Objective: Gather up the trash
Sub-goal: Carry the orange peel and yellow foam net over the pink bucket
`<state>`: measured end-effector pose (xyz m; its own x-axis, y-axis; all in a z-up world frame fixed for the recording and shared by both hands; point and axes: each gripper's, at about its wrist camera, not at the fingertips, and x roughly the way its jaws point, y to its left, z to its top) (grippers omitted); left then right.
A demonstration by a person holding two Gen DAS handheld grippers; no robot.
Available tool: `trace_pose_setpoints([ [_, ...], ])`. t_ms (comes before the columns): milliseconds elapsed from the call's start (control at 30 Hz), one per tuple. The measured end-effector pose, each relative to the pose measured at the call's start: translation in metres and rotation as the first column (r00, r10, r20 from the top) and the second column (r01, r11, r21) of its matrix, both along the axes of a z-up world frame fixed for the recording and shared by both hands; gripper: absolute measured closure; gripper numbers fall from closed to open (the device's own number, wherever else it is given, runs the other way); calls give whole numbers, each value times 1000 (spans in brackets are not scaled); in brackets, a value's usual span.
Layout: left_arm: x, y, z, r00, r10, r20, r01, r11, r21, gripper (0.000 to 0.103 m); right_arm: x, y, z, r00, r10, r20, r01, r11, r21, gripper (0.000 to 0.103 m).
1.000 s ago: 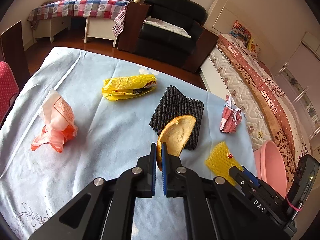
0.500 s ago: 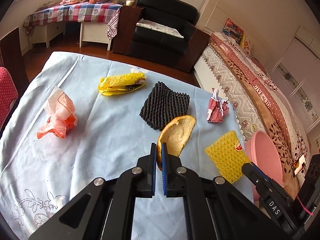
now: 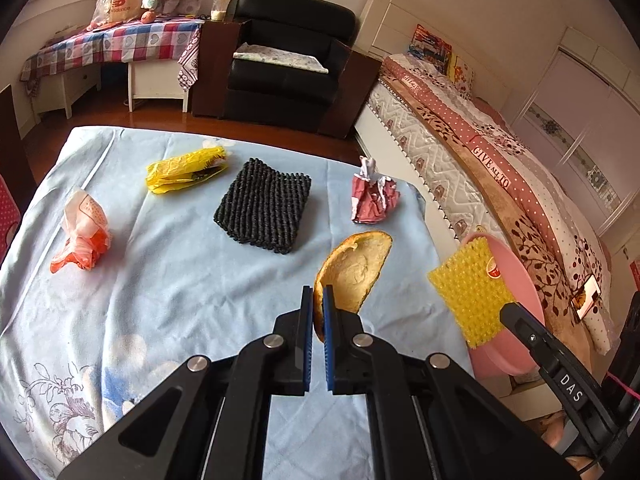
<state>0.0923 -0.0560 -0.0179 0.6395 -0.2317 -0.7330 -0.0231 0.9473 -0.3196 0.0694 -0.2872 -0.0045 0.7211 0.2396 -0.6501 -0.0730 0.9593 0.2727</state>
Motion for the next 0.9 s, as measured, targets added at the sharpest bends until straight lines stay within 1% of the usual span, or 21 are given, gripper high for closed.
trace_pose_setpoints([
  [200, -6, -24, 7, 998, -56, 11, 56, 998, 18, 99, -11, -26, 7, 998, -61, 20, 61, 998, 3, 92],
  [433, -9, -56, 17, 991, -131, 33, 129, 991, 40, 99, -23, -56, 11, 991, -131, 39, 131, 991, -1, 92],
  [600, -9, -82, 20, 983, -182, 35, 180, 982, 53, 99, -30, -76, 12, 981, -186, 52, 187, 982, -25, 92],
  [900, -2, -131, 21, 961, -277, 25, 275, 959, 62, 99, -38, -110, 7, 964, -261, 47, 263, 964, -30, 92],
])
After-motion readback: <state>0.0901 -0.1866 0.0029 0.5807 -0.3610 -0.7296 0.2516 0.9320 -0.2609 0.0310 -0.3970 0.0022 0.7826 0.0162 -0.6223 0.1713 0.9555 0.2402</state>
